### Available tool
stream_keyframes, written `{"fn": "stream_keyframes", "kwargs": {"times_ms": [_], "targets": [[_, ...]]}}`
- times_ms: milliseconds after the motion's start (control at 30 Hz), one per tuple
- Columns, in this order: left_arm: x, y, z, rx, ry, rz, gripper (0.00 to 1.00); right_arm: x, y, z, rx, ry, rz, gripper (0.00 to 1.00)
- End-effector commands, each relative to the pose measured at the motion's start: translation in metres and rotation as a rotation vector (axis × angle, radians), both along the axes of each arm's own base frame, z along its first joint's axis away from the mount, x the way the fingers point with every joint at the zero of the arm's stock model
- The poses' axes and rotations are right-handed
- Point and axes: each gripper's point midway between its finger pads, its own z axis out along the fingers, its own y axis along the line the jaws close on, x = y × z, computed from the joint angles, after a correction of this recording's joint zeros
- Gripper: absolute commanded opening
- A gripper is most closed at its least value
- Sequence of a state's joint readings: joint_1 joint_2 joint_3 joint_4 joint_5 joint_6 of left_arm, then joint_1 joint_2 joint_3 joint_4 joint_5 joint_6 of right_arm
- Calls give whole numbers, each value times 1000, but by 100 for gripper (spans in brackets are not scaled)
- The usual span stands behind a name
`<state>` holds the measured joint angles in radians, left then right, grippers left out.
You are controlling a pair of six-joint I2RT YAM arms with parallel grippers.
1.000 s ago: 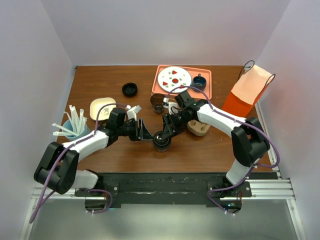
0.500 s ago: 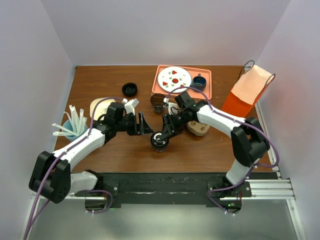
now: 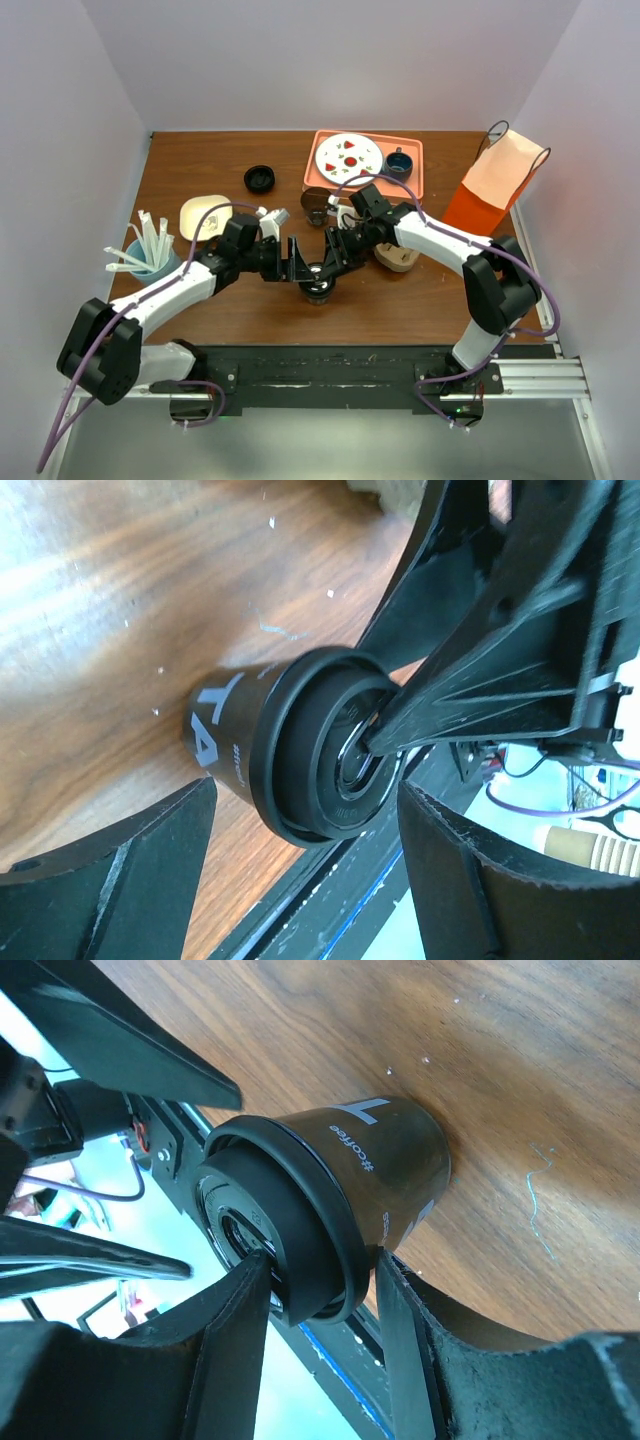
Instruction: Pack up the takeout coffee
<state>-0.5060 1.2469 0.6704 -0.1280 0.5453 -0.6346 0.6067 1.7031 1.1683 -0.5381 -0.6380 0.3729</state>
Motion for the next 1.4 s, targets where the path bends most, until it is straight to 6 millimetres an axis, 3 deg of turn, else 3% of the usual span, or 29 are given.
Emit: {"fn": "stream_keyframes", "kwargs": {"times_ms": [0, 200, 567, 1067, 1367], "targets": [[-3, -5, -11, 0, -23, -33, 76, 4, -3, -4, -28, -40, -32, 46], [0, -5, -21, 22, -31, -24, 72, 5, -4, 0, -23, -47, -39, 46], [9, -6, -18, 33, -77, -26, 68, 2, -4, 1, -19, -45, -48, 45], [14, -4, 12, 16, -139, -2, 68, -1, -6, 1, -22, -37, -84, 45], [10, 0, -5, 46, -118, -11, 59, 7, 5, 21, 8, -66, -91, 52]]}}
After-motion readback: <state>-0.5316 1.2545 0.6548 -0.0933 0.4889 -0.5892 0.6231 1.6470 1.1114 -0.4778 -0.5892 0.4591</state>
